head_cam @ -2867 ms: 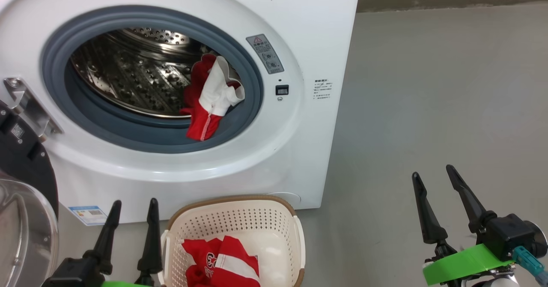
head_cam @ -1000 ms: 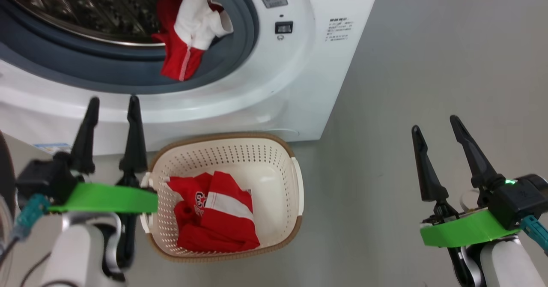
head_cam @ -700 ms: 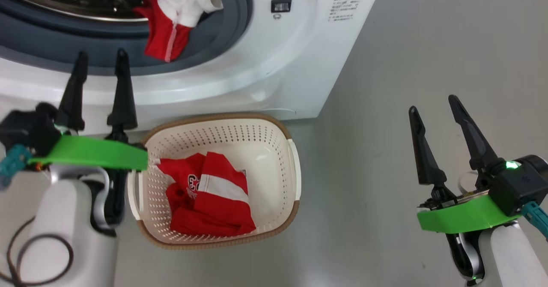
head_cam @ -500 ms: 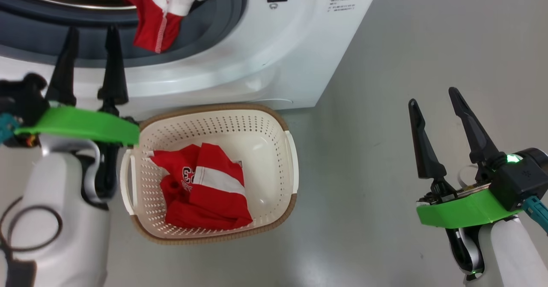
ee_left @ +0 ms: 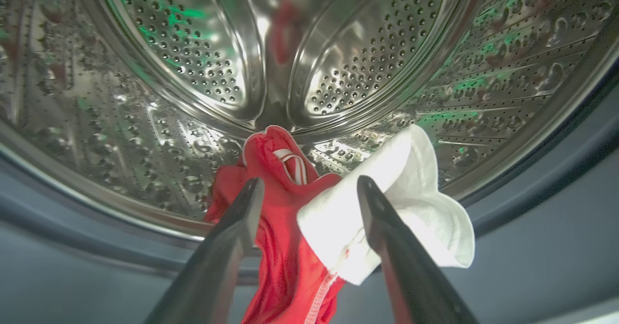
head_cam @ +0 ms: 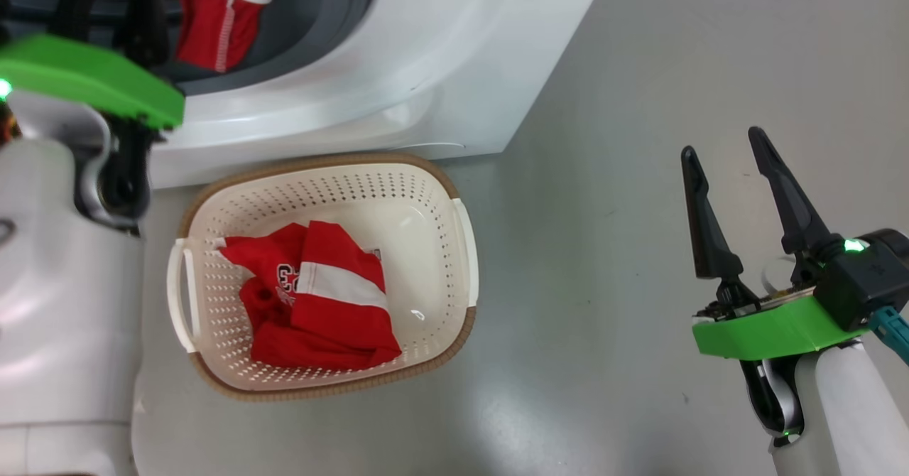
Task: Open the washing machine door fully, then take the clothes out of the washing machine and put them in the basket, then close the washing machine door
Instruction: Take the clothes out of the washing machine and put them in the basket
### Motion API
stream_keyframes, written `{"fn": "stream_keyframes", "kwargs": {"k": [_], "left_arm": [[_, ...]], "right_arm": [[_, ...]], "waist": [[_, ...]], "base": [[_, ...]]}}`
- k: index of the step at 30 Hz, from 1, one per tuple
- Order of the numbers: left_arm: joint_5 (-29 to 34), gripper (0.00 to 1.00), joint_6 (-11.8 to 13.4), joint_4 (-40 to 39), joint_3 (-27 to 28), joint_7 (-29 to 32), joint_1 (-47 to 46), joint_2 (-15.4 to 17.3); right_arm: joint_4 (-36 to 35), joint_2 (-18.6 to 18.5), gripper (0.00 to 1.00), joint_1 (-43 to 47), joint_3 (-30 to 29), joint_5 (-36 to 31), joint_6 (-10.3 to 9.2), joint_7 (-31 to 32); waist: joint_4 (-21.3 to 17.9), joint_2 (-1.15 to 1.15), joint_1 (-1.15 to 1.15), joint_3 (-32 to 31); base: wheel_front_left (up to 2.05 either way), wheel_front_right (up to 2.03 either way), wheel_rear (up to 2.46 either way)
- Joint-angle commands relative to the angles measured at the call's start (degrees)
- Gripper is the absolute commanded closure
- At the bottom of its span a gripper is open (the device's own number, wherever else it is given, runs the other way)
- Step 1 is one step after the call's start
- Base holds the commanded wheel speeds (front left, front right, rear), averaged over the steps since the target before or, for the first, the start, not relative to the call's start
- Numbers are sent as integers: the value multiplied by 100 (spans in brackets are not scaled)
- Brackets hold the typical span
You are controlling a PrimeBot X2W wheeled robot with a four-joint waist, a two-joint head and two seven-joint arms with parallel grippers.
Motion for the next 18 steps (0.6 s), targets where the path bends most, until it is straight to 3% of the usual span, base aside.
{"fn": "stream_keyframes", "kwargs": {"k": [1, 9, 18], "left_arm": [[-174, 0, -51, 52, 86, 174, -222, 232], [-678, 0, -65, 617, -314, 1112, -774, 411], [-428, 0, 0, 1188, -732, 1509, -1036, 768]], "right_arm": [[-110, -19, 0, -104, 113, -35, 28, -36], [-31, -19, 0, -211, 212, 71, 28, -36], [25, -19, 0, -227, 293, 243, 28, -36]], "waist": [[-70, 0, 0, 61], [-287, 0, 0, 167], [-479, 0, 0, 199]], "base": [[0, 0, 0], [0, 0, 0], [0, 0, 0]]}}
